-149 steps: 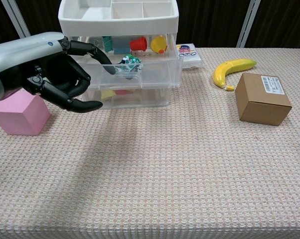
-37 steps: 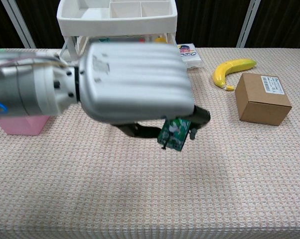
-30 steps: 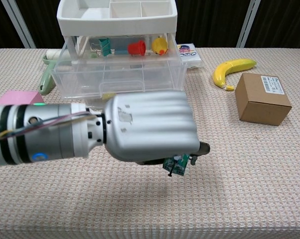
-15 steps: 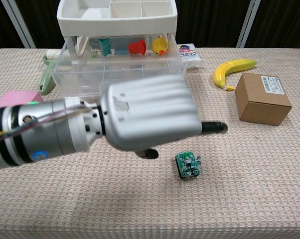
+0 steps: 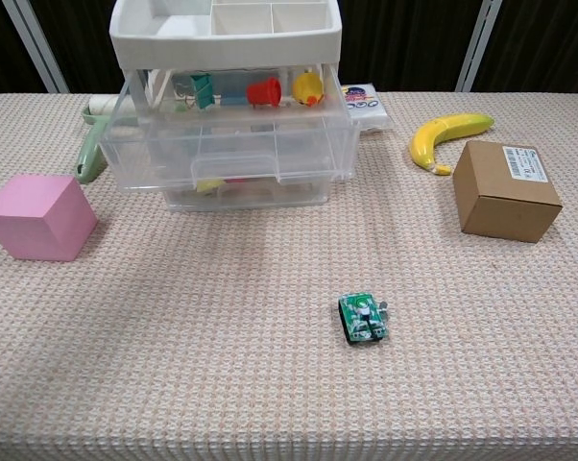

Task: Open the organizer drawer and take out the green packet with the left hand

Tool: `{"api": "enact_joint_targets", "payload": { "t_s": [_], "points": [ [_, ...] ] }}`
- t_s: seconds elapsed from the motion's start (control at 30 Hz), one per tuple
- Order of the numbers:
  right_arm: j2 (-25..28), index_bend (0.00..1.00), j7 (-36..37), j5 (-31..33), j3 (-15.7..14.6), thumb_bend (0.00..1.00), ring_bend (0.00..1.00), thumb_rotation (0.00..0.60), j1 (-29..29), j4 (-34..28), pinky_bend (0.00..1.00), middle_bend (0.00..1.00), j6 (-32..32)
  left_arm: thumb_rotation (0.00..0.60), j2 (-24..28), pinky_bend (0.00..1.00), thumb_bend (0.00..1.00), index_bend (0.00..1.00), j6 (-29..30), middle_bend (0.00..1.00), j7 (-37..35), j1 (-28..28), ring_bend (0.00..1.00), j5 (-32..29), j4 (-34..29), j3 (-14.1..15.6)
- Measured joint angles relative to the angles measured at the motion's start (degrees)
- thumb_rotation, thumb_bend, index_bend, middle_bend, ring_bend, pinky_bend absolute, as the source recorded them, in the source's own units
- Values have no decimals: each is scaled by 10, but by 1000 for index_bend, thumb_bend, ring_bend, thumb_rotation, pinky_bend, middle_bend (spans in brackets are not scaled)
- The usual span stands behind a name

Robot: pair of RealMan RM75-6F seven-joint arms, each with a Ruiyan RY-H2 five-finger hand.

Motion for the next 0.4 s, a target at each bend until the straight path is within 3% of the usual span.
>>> {"api": "enact_joint_targets", "payload": {
  "t_s": [0.07, 0.13, 0.23, 0.4],
  "points": [
    [0, 0, 7, -3, 0, 38, 0, 600, 3, 4, 0, 0, -2, 600, 29, 400, 89, 279, 0, 361, -35, 30, 334, -57, -5, 1],
    [-1, 0, 12, -7, 0, 46, 0, 600, 8, 9, 0, 0, -6, 600, 61, 337, 89, 271, -2, 333, -75, 70, 301, -107, -8, 7],
    [-4, 0, 17, -12, 0, 53, 0, 600, 16, 16, 0, 0, -14, 600, 87, 306, 90, 262, -3, 318, -131, 127, 291, -143, -8, 28],
    [-11, 0, 31, -15, 0, 53, 0, 600, 27, 20, 0, 0, -27, 600, 89, 294, 91, 256, 16, 316, -163, 192, 291, -130, 5, 82]
  ]
}}
